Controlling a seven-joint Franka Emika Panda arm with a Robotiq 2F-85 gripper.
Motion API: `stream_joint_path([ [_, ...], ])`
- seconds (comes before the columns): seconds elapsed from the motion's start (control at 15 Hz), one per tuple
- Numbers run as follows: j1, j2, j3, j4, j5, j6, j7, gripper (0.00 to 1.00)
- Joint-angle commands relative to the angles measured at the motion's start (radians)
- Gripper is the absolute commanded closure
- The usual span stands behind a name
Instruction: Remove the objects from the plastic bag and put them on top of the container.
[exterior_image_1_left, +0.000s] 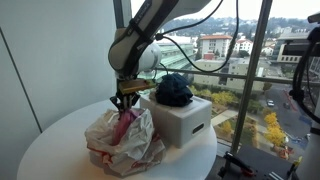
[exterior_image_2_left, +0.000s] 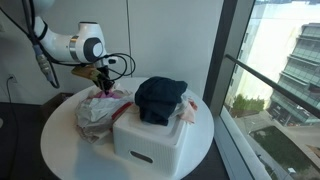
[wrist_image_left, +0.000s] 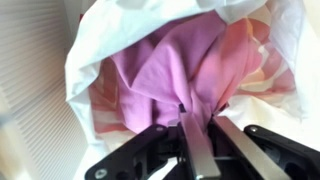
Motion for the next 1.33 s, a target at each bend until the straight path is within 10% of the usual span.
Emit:
stream_joint_path([
  [0.0, -0.012, -0.244, 0.0, -0.165, 0.058, 0.091, 0.043, 0.93],
  [0.87, -0.249, -0.856, -0.178, -0.42, 0.352, 0.051, 0.035, 0.96],
  [1.27, -0.31, -0.677, -0.274, -0.371, 0.465, 0.292, 0.05, 0.96],
])
